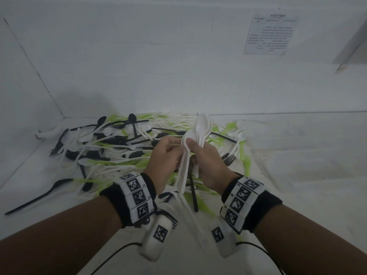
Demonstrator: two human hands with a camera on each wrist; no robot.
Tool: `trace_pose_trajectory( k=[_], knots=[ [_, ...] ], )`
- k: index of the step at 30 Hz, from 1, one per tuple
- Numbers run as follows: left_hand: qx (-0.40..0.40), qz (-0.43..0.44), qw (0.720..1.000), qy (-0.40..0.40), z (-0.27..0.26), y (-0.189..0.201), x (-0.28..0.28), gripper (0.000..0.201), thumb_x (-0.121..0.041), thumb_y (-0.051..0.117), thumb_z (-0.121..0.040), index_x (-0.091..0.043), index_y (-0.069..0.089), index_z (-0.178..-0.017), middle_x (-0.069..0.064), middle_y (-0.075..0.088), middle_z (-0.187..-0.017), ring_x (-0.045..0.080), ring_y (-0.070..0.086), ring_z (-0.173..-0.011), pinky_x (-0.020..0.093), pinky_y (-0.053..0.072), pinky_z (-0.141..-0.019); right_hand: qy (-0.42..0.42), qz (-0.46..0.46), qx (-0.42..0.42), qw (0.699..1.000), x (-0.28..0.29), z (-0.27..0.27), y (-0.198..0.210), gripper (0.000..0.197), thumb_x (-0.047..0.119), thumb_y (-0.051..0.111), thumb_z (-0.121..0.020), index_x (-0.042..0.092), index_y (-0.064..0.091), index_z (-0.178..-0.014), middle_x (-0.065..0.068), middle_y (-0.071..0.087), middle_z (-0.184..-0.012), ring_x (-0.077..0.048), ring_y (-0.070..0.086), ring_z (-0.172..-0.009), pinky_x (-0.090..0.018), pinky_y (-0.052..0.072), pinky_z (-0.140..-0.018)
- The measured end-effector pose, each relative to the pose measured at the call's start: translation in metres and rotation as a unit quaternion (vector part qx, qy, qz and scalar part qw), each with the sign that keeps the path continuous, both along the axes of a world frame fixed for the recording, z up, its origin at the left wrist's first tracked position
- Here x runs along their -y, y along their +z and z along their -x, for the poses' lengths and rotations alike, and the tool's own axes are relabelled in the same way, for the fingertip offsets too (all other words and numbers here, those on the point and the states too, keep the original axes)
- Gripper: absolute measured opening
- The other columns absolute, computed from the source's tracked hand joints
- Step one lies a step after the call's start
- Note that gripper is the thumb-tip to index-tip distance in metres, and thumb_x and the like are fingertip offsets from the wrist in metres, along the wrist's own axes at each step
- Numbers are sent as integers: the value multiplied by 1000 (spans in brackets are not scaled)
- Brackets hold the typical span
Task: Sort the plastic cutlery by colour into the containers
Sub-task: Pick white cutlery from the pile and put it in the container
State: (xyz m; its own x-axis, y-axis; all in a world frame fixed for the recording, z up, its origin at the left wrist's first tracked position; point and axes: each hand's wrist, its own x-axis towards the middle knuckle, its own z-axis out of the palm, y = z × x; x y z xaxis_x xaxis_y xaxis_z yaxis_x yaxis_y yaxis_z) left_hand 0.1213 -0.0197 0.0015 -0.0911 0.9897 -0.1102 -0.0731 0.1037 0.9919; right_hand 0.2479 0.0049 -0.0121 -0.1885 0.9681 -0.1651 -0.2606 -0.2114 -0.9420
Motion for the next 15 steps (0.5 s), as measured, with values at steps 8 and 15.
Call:
trace_pose_trajectory(
  k=[8,15],
  knots=[
    [100,34,993,-59,10,12,-4,18,-19,58,-96,-12,45,-108,33,58,-128,36,61,-94,53,52,-74,73,-16,10,997,0,3,4,20,26,69,-99,10,69,-86,-15,55,-76,-16,47,-56,-28,31,-50],
    [84,76,993,-36,14,3,-14,29,-24,41,-95,-5,54,-112,12,57,-82,17,47,-58,32,39,-56,132,-12,82,988,1,4,1,26,39,69,-98,14,68,-93,-11,58,-77,-17,44,-55,-29,33,-47]
  ],
)
